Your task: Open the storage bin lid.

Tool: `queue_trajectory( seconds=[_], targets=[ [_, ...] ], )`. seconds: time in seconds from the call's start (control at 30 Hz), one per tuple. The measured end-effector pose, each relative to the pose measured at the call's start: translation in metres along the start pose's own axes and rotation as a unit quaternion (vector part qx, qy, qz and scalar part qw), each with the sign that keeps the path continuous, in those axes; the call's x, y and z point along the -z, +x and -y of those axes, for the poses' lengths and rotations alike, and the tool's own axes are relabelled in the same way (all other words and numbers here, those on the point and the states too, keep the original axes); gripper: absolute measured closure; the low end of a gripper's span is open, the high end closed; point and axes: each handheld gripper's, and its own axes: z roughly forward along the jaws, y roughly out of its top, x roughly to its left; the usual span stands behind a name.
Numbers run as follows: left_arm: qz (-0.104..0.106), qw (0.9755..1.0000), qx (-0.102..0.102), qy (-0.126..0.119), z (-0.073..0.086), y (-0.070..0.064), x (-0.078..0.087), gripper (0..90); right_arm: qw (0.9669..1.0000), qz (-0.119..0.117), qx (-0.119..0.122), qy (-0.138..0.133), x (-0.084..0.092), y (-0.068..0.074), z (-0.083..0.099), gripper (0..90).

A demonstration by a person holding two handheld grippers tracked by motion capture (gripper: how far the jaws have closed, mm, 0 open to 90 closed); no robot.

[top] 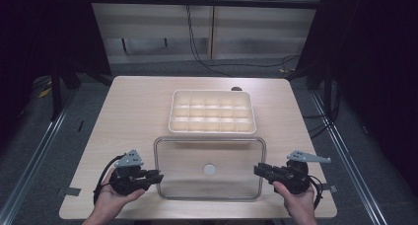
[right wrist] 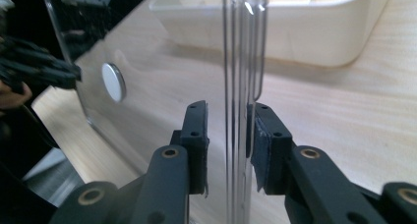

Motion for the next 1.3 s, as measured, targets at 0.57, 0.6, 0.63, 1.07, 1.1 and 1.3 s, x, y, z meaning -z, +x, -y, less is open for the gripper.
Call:
queue_trajectory(
  seconds=[0.57,0.6,0.63,1.07,1.1,1.3],
  targets=[
    [-0.01,0.9998,-0.013,0.006,0.002,-0.001,-0.005,69.2,0.9999,0.007,0.001,0.015,-0.007,-0.003,0.007,69.4],
    [-0.01,0.9999,-0.01,0.009,0.003,-0.001,-0.007,68.6,0.9999,0.007,0.0,0.015,-0.008,-0.004,0.008,69.2],
    [-0.01,0.9999,-0.01,0.009,0.003,-0.001,-0.007,67.9,0.9999,0.007,0.0,0.015,-0.008,-0.004,0.008,69.2],
    [0.0,0.9999,0.004,0.016,0.004,0.006,-0.015,63.7,0.9993,0.009,-0.012,0.033,-0.02,-0.008,0.01,64.4],
    [0.0,0.9999,0.004,0.016,0.004,0.006,-0.015,63.7,0.9993,0.009,-0.012,0.033,-0.02,-0.008,0.01,64.4],
    [0.001,0.9996,0.005,0.029,0.004,0.008,-0.018,61.6,0.9988,0.015,-0.007,0.045,-0.025,-0.011,0.01,61.9]
  ],
)
